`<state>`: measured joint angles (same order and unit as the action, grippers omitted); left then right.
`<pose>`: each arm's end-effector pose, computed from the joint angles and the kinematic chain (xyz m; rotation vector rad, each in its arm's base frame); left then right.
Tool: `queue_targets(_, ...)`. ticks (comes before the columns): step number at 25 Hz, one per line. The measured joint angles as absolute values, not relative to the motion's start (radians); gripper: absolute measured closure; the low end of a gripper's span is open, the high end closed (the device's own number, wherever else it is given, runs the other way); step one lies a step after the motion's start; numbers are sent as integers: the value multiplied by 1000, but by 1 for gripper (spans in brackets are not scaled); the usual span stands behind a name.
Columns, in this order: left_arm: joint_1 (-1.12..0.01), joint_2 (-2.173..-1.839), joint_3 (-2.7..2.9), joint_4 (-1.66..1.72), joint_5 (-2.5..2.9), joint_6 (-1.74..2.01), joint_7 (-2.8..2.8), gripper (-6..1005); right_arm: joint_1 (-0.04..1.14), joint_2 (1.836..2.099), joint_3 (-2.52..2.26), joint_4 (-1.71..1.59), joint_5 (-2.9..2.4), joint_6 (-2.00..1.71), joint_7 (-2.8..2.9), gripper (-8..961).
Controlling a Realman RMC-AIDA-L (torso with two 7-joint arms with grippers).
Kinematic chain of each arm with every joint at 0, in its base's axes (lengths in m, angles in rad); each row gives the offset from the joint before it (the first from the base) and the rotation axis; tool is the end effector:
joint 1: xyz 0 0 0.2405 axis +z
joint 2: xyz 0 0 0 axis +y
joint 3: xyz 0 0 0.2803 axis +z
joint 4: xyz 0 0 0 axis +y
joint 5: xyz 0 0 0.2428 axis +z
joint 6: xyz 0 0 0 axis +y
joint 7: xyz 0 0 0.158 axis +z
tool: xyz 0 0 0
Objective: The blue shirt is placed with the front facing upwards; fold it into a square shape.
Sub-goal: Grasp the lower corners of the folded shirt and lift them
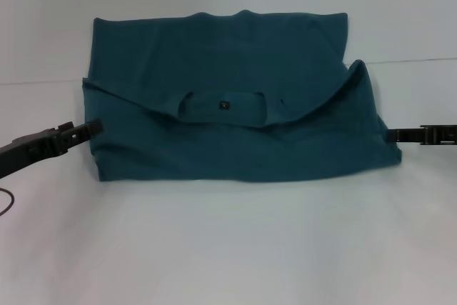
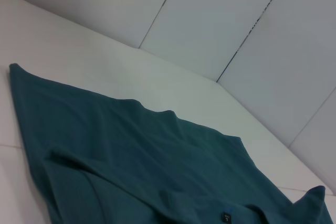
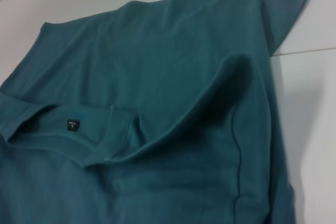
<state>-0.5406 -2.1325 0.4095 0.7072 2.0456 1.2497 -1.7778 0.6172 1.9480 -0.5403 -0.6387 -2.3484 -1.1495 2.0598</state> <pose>-0.3395 0.4106 0.0112 -2.0972 -1.2332 -0.7916 0.3744 0.4381 0.0564 -2.0950 1.3752 0.3160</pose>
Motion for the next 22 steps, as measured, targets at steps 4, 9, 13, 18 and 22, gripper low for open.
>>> queue_targets(4, -540, -2132, 410, 707, 2046, 1245, -1777, 234, 627, 1963, -571, -631, -2349, -1110, 2076, 338)
queue_targets(9, -540, -2133, 410, 707, 2046, 1239, -1777, 234, 641, 1971, -592, -599, -2350, -1074, 2083, 339)
queue_targets(13, -540, -2134, 410, 707, 2046, 1229, -1777, 234, 646, 1975, -596, -580, -2350, -1056, 2083, 342)
queue_targets(18, -540, -2134, 410, 707, 2046, 1224, -1776, 234, 646, 1980, -597, -573, -2350, -1042, 2083, 347)
queue_targets(22, -540, -2134, 410, 707, 2046, 1221, -1776, 234, 650, 1982, -598, -553, -2350, -1026, 2082, 350)
